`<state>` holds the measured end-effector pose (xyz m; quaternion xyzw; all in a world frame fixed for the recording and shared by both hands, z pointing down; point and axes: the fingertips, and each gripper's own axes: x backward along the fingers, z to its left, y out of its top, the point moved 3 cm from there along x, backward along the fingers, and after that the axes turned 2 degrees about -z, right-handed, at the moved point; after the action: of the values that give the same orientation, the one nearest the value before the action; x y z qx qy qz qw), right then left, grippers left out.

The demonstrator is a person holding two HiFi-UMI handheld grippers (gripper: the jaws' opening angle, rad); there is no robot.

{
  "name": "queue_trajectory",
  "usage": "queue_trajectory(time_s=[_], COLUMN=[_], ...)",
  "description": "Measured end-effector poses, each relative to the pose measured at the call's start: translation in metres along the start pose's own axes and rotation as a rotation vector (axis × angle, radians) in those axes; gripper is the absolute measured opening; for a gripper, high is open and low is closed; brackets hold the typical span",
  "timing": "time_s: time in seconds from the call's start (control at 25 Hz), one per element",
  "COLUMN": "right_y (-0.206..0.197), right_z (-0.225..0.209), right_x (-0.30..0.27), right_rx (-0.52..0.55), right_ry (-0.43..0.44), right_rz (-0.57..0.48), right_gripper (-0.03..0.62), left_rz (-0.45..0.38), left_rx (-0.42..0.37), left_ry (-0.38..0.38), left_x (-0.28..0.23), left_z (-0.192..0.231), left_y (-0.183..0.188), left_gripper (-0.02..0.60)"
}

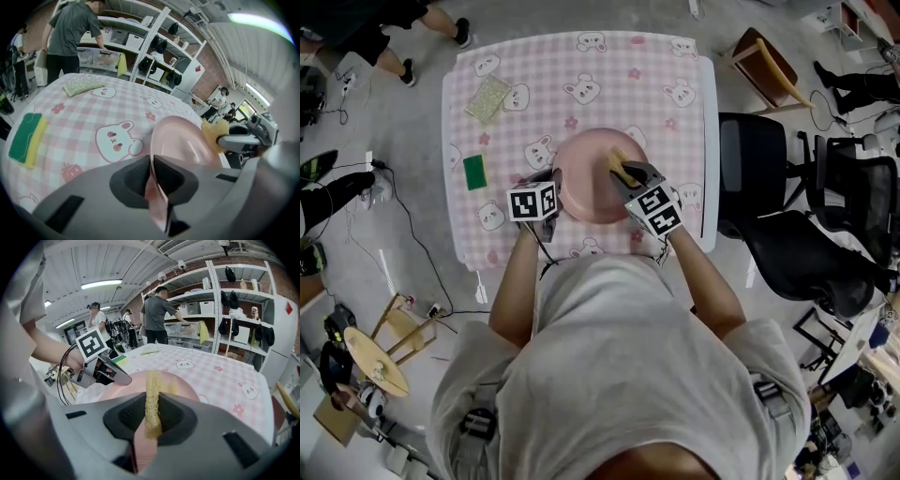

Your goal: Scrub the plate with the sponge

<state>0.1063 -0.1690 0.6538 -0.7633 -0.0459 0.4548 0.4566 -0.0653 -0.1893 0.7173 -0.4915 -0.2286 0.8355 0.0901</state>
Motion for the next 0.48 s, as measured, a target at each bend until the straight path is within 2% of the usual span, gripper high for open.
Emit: queue_trajectory(time_s=[0.12,0.28,0.48], right_y=[0.003,0.010,0.017], right_z=[-0.005,-0.007,-0.014], right_x=[-0.008,-0.026,-0.051], right_rx=[0.036,0.123,0.249], right_ry=[0.015,0.047,0.061], right_rz=[0.023,0.071,0.142], right_gripper=[0.067,0.069,0.069], left_rz=[-0.015,-0.055,-0.060], left_rx=[-0.070,-0.085,-0.109], left_ry=[0.011,0.002,-0.002], left_x=[0.001,0.002,0.002], left_z=[-0.003,-0.009,-0.015], left_y=[0.008,0.021,0.029], left_gripper=[0.038,0.032,0.028])
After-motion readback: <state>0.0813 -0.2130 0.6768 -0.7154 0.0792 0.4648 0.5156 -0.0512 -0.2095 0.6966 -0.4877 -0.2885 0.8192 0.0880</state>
